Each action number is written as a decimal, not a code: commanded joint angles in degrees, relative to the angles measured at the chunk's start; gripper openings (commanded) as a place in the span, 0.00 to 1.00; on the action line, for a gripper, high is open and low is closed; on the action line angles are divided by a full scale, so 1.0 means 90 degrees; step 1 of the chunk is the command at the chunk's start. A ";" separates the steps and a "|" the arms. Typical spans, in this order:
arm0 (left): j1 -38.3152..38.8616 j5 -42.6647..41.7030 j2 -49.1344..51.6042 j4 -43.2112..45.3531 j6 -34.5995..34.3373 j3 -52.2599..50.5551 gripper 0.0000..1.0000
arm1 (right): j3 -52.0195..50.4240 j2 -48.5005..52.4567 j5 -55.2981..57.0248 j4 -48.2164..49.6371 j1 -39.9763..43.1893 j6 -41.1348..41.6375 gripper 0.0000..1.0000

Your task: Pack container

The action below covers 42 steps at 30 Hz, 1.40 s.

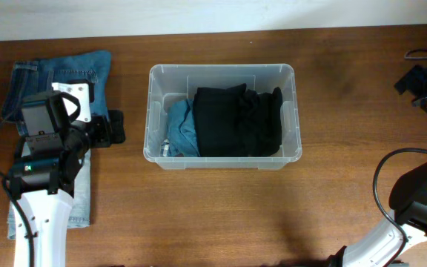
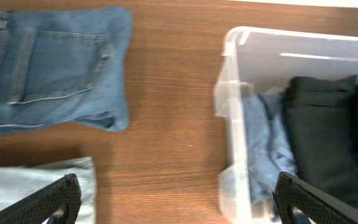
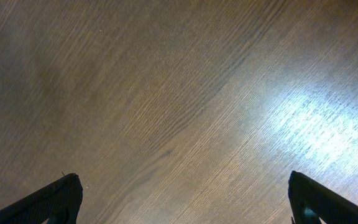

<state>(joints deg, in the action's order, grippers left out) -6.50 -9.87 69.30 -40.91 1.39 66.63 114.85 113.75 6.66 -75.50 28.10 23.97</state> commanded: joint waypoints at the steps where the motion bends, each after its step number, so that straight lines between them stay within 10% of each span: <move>1: -0.0015 -0.0835 0.0015 -0.0073 -0.0061 -0.0002 0.99 | -0.0022 0.0083 0.0172 -0.0019 0.0005 0.0036 0.98; 8: -0.0017 0.0124 0.0019 -0.0687 -0.0092 -0.0002 0.99 | -0.0022 0.0083 0.0172 -0.0017 0.0005 0.0036 0.99; 15: -0.0056 0.3118 0.0355 -0.1702 -0.1989 -0.0002 0.90 | -0.0022 0.0083 0.0172 -0.0019 0.0005 0.0036 0.98; 42: -0.0423 0.4294 0.3674 -0.1491 -0.2055 -0.0002 0.98 | -0.0022 0.0083 0.0172 -0.0019 0.0005 0.0036 0.98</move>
<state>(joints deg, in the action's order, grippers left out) -10.00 25.02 100.88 -53.41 -16.34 66.63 114.85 113.75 6.87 -75.66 28.08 24.03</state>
